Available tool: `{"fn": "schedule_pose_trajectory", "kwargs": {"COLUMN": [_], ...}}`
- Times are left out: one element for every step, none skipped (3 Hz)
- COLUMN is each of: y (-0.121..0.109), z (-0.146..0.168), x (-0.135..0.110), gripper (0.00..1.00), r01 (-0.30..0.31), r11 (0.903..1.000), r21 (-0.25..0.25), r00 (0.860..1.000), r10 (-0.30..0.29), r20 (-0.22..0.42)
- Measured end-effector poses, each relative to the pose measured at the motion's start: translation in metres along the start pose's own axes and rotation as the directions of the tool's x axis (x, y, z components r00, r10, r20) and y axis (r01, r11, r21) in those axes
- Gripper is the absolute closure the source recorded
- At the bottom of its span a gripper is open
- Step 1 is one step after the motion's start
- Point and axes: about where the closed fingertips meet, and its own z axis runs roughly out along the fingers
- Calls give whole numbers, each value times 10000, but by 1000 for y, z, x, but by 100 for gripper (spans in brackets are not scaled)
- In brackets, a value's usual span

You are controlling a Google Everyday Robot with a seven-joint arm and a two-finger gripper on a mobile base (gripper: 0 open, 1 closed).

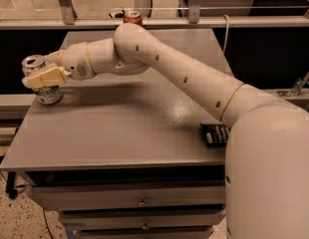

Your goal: Move 7up can near rxbar chocolate

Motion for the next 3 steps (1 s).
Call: {"fn": "schedule_pose_trajectory", "kwargs": {"y": [4, 8, 13], "z": [-7, -31, -83], "x": [4, 7, 8], "gripper": [65, 88, 100], "r01": [-243, -400, -355], "r11": [9997, 9973, 9841], "r21": [98, 610, 1743], "r00": [9997, 9992, 9983], "r10": [243, 401, 432], "r20": [66, -1, -401]}}
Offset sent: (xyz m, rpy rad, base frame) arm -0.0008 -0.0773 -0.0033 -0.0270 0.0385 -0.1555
